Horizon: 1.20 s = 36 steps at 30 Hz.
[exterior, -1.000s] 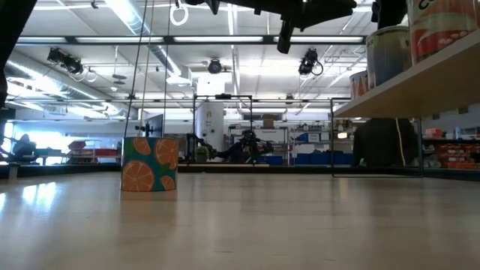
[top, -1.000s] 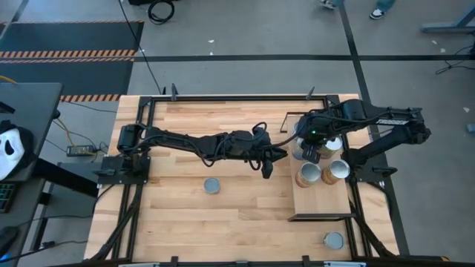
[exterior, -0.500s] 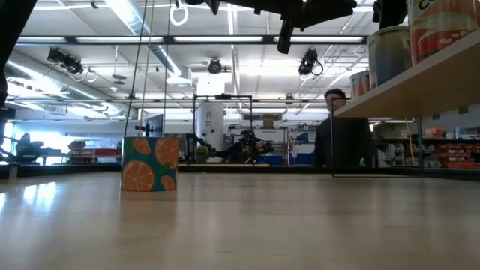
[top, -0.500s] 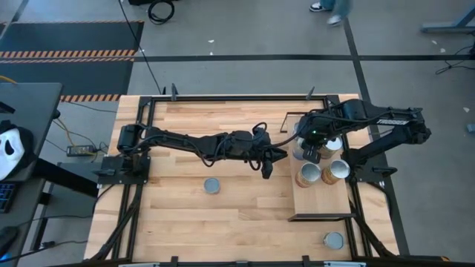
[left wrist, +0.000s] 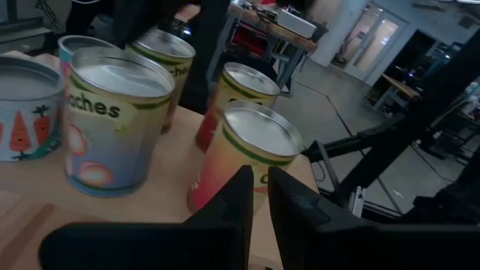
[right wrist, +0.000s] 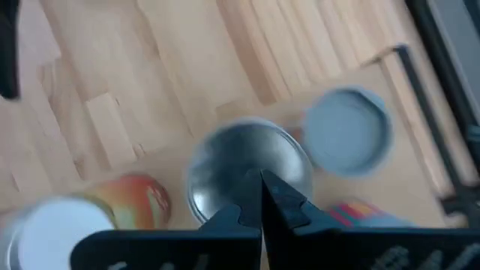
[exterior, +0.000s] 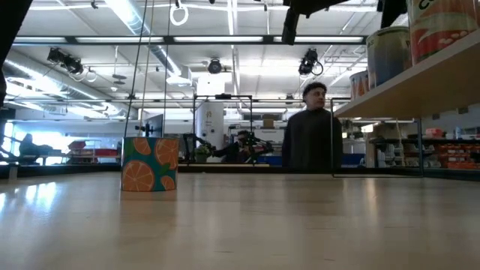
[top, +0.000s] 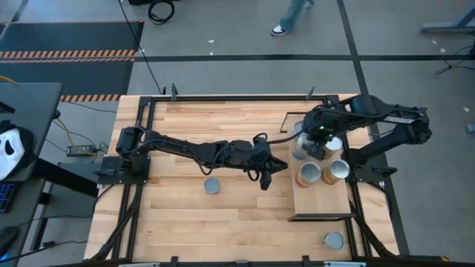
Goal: Pick and place cans onto a shelf
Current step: Adjust the canned goods on the shelf
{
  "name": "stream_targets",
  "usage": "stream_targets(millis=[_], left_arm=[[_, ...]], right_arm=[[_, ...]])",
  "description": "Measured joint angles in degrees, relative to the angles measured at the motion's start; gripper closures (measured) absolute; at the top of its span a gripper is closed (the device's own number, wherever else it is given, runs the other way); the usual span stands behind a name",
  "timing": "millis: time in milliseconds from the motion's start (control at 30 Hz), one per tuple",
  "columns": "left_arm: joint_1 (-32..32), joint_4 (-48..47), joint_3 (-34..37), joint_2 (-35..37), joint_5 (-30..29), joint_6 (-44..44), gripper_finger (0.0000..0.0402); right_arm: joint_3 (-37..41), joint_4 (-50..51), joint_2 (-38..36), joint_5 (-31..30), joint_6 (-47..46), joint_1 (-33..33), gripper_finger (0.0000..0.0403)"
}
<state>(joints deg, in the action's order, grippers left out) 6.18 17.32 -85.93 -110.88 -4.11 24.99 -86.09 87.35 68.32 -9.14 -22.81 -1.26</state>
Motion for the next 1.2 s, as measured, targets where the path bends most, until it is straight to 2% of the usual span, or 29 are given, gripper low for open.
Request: stream_targets(millis=[100, 233, 467, 833, 1200], left_arm=[[0.4, -0.1, 0.0, 0.0, -0.1, 0.1, 0.0354], [0.5, 0.2, 0.0, 0.0, -0.1, 0.2, 0.0354], [0.5, 1.7, 0.0, 0.0, -0.1, 0.2, 0.0354], [0.4, 2.2, 0.0, 0.0, -0.1, 0.0, 0.0354], [0.4, 2.2, 0.0, 0.0, -0.1, -0.1, 0.0354]], right_arm=[[-1.5, 2.5, -1.5, -2.2, 0.0, 0.1, 0.0402], [2.3, 2.8, -7.5, 3.5, -2.3, 2.4, 0.0402], [10.0, 2.9, -16.1, 5.2, -9.2, 4.5, 0.0402], [17.6, 0.9, -21.4, 5.3, -14.4, 4.5, 0.0402], [16.0, 2.5, -21.7, 8.1, -17.1, 4.5, 0.0402]])
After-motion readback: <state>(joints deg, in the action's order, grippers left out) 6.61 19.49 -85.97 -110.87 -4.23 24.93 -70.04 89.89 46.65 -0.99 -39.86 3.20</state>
